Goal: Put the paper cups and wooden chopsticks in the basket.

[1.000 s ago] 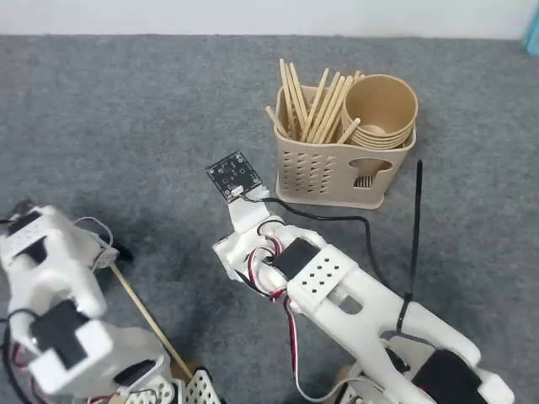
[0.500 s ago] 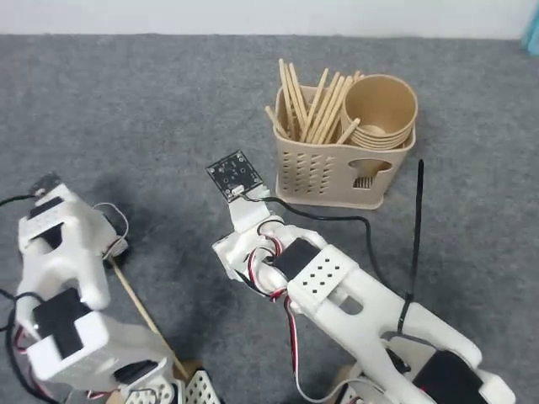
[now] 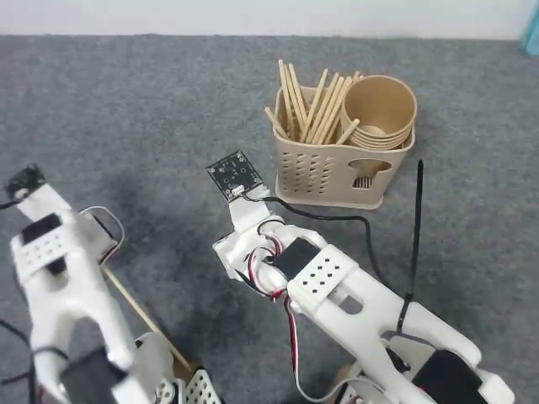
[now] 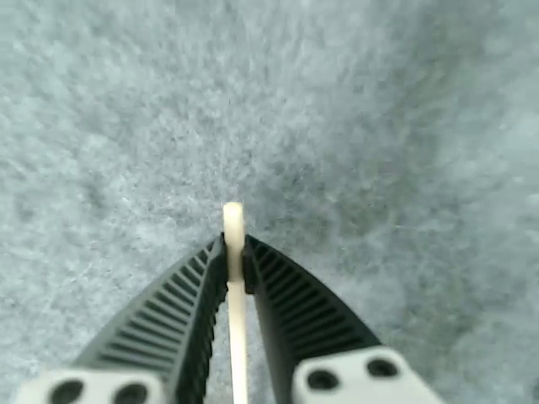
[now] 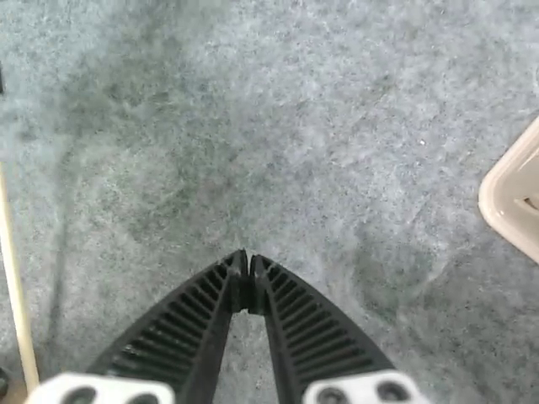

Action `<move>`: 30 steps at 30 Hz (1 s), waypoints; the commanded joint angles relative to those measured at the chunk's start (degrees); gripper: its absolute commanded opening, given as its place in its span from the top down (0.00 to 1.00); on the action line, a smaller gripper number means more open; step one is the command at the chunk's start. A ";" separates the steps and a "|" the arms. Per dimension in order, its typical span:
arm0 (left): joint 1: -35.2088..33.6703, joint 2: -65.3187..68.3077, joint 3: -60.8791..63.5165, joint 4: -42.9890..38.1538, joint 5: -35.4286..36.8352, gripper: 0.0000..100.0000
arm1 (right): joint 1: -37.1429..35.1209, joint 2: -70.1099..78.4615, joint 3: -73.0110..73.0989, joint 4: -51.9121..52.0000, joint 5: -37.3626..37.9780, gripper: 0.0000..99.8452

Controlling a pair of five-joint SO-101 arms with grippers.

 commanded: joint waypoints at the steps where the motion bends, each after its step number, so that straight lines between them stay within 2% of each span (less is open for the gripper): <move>1: 0.26 -10.02 1.71 -0.18 -0.26 0.99 | 0.48 -4.00 0.53 -0.92 0.00 0.99; 7: 0.35 -18.64 3.21 -0.26 -0.26 0.99 | 0.75 -9.89 1.76 5.58 0.00 0.99; 10: 0.35 -20.31 3.21 -0.53 -0.26 0.99 | 3.82 -15.16 3.69 10.15 0.00 0.99; 14: 2.37 -21.54 3.21 -0.62 -0.26 0.99 | 11.30 -23.52 10.29 11.03 0.00 0.99; 20: 11.25 -21.98 3.30 -0.26 -0.26 0.99 | 22.55 -37.41 21.36 12.18 0.09 0.99; 25: 15.82 -21.98 3.03 -0.53 -0.70 0.99 | 32.66 -48.13 29.01 17.54 4.31 0.99; 30: 19.69 -22.07 1.45 -2.37 -3.08 0.99 | 40.84 -59.56 38.51 16.22 4.84 0.99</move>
